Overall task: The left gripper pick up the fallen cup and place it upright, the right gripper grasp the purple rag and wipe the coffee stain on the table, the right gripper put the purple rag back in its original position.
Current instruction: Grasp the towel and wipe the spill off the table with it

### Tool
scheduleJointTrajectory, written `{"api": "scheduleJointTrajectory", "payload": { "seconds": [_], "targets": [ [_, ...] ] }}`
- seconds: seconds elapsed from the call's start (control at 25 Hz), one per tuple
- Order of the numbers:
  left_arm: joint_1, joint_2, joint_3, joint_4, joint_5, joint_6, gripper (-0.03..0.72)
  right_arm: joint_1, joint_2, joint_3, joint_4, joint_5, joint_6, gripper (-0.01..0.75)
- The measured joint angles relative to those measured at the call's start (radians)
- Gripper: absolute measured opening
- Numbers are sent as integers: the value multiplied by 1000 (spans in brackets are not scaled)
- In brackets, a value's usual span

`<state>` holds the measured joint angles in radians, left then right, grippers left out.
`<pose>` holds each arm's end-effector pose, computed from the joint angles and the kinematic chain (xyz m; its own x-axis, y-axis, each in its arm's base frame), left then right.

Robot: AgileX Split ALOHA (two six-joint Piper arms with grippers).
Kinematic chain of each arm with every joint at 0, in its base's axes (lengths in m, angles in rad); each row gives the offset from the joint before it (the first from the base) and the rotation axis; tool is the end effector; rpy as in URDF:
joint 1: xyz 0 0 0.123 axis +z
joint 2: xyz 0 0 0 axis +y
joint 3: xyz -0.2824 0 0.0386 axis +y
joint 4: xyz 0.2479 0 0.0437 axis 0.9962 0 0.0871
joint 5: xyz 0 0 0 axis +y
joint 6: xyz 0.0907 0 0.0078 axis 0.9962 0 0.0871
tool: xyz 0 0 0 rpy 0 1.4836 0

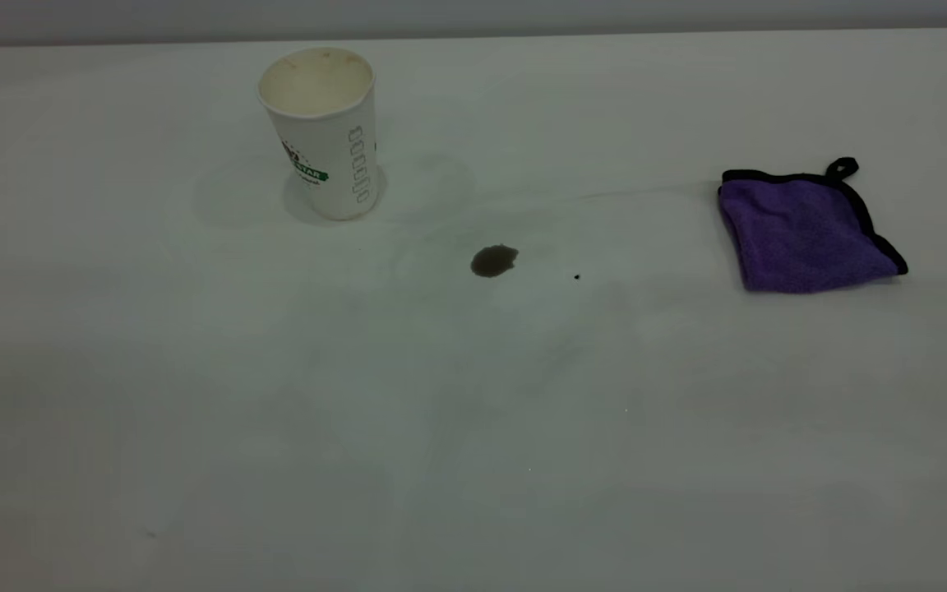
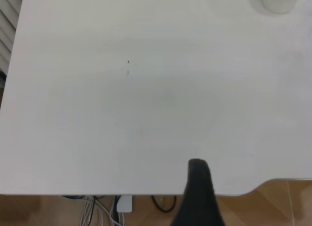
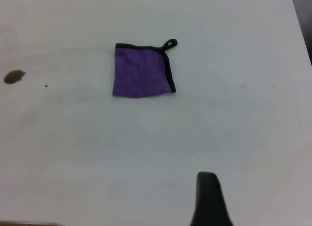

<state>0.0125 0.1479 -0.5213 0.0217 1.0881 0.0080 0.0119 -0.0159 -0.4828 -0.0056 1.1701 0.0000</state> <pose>0.0148 0.0019 0.2804 -0.5874 0.0107 -0.8092 -0.0174 0.9995 0.0259 -0.0103 -0.0006 0.2637 -0.5515 -0.0087 -0.8341 -0.0088 1.0000 -0.0047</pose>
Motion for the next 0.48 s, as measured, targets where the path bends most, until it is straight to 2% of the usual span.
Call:
{"api": "scheduleJointTrajectory", "payload": {
  "seconds": [0.48],
  "targets": [
    [0,-161,28,-22,35,3,671,0,0,0,0,0,0,545]
  ]
}}
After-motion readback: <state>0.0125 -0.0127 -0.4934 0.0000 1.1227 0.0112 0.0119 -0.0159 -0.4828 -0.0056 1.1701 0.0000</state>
